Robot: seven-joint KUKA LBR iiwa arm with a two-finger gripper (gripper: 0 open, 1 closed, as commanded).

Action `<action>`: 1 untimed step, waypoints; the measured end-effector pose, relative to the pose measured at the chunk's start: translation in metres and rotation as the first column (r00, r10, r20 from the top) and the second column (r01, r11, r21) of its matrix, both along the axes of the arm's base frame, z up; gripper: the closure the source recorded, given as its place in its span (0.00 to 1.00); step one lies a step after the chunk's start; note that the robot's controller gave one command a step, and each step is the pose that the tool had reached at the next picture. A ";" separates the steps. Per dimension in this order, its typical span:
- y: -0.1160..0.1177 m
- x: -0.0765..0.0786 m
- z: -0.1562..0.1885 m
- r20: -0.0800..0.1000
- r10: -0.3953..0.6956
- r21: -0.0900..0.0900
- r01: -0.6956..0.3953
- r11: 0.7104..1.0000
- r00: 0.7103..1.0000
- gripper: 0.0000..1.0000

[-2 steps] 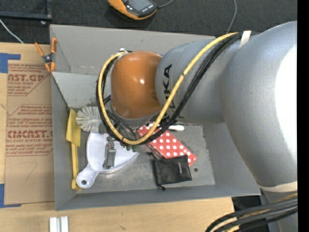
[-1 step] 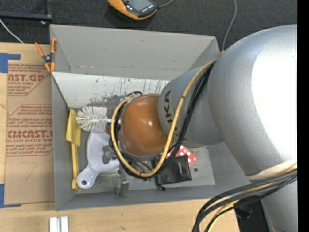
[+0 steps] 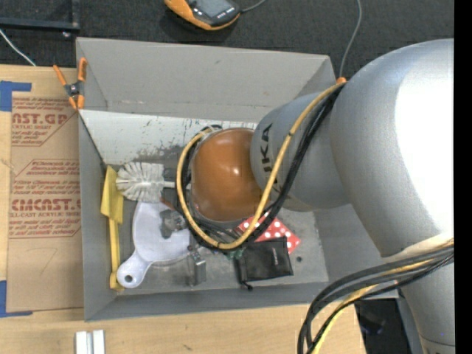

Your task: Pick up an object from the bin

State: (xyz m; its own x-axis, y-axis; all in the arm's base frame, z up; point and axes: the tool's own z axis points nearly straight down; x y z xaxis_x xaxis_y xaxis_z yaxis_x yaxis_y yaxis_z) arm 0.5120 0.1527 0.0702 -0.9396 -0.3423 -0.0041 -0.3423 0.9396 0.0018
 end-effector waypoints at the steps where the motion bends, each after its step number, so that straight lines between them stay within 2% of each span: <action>1: 0.017 -0.026 0.005 0.008 -0.085 0.004 0.085 0.996 0.996 0.00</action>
Offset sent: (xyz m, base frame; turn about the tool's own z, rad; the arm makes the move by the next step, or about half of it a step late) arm -0.0309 0.0244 -0.0002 0.1379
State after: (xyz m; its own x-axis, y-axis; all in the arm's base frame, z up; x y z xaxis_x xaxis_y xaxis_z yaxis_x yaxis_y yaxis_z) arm 0.4863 0.1693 0.0750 -0.9651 -0.2615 -0.0132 -0.2615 0.9652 0.0029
